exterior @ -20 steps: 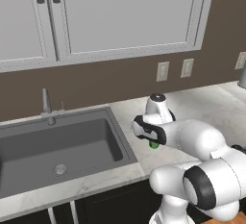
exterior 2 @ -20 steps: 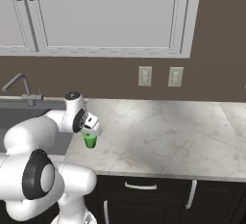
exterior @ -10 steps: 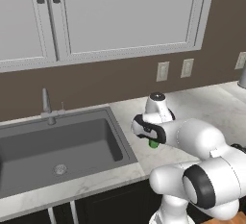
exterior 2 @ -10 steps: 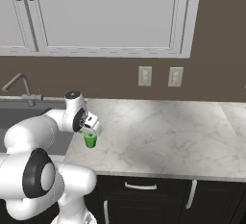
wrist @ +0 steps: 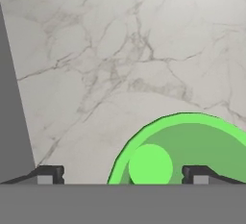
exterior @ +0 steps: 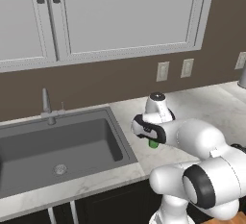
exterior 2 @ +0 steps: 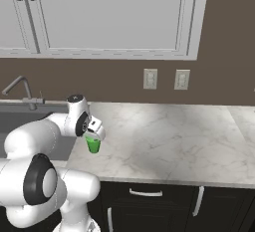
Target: Pick the cup and bowl from the counter and place them on the counter next to the sink.
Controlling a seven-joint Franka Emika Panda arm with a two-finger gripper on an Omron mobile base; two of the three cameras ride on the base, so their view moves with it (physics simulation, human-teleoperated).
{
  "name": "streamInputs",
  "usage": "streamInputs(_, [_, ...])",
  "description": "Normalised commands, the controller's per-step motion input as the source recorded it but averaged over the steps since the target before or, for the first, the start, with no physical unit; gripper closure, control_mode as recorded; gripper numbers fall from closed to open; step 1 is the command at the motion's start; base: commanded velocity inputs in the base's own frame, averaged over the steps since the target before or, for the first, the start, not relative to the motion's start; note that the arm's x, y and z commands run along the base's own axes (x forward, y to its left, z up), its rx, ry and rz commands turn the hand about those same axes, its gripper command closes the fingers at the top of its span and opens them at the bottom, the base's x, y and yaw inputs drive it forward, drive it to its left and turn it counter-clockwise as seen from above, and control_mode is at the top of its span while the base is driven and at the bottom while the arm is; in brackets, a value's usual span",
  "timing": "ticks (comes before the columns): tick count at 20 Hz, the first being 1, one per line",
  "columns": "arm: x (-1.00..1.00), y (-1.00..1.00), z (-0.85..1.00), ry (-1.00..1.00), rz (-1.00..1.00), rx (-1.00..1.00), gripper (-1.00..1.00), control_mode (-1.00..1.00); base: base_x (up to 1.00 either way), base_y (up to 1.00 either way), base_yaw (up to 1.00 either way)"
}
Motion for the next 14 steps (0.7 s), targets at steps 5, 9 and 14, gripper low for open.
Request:
streamInputs(5, [0.03,0.01,0.0,0.0,0.0,0.0,-1.0,-1.0,0.0,0.0,0.0])
streamInputs(9, [0.13,0.03,0.09,0.0,0.03,0.0,-1.0,-1.0,0.0,0.0,0.0])
streamInputs(14, [0.13,0.02,0.19,0.0,0.03,0.0,-1.0,-1.0,0.0,0.0,0.0])
